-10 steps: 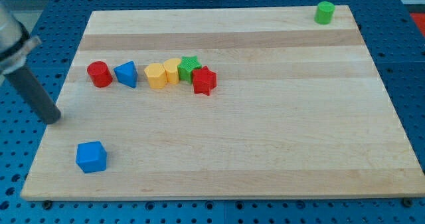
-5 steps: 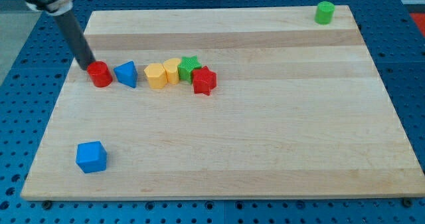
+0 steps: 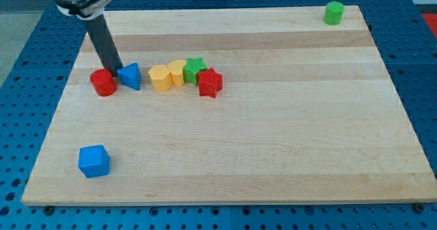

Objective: Push the red circle towards blue cube

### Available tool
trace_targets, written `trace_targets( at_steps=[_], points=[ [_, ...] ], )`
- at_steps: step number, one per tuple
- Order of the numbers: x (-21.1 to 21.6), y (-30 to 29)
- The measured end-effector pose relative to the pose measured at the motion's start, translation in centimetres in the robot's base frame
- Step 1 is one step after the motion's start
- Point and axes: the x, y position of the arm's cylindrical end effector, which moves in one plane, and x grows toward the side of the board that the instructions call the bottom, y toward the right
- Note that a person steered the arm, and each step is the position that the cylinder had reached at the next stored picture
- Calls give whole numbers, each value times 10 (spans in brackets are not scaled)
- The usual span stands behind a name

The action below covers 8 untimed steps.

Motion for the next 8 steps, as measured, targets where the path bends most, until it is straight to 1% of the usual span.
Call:
trace_targets(
  at_steps=[3,4,6,8],
  points=[
    [3,-40],
    [7,-36],
    [8,-6],
    [35,5]
  ],
)
